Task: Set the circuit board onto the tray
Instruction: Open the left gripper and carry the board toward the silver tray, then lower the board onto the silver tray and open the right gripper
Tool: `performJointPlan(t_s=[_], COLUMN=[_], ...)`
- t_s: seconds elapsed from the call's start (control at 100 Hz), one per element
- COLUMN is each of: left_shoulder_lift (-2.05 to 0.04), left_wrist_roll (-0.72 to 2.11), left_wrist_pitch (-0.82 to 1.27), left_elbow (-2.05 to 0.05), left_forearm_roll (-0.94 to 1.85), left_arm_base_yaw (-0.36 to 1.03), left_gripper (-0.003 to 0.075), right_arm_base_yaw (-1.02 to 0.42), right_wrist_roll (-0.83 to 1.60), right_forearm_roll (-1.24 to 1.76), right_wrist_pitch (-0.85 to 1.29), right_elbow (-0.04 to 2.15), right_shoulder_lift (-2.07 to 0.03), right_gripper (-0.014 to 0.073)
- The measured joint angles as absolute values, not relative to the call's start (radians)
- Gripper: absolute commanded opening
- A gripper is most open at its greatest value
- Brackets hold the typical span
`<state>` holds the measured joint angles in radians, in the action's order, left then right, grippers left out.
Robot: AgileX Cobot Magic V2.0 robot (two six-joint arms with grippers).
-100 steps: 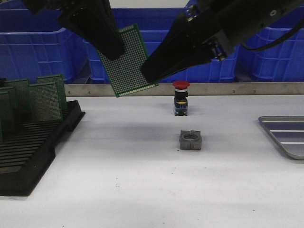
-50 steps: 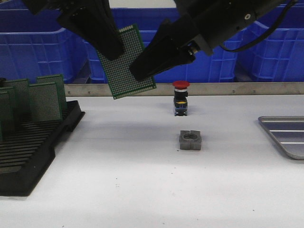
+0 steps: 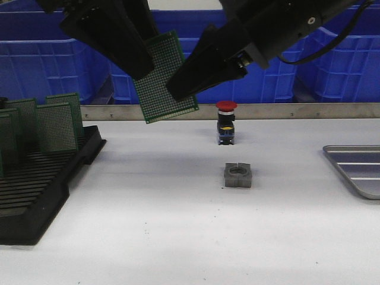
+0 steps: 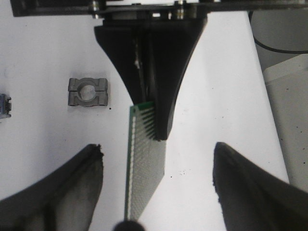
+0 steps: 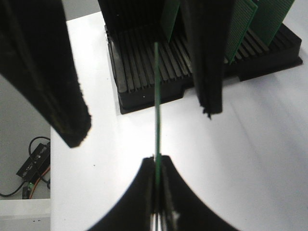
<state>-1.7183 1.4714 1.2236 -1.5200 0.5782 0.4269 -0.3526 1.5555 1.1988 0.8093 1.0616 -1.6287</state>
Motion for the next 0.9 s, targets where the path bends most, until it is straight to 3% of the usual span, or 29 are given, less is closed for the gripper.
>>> performJointPlan(t_s=[0.22, 0.5, 0.74, 0.9], left_shoulder_lift=[-1.718, -1.718, -1.718, -1.718], left_wrist_roll=[1.471, 1.471, 1.471, 1.471], left_wrist_pitch=[1.223, 1.223, 1.223, 1.223], left_elbow=[-1.52, -1.52, -1.52, -1.52], left_forearm_roll=[0.578, 0.578, 0.578, 0.578], left_arm_base_yaw=[0.427, 0.427, 0.427, 0.427], left_gripper=[0.0503, 0.0503, 0.0503, 0.0503], right_arm_base_yaw=[-0.233, 0.071, 0.348, 0.441], right_wrist_roll=[1.427, 1.191, 0.943, 0.861], right_forearm_roll=[1.048, 0.916, 0.916, 0.937], right_wrist_pitch=[0.87, 0.985, 0.993, 0.986], right_elbow=[1.062, 1.062, 1.063, 1.063], right_shoulder_lift=[-1.552, -1.493, -1.604, -1.712], right_gripper=[-0.0067, -0.0067, -0.0067, -0.0067])
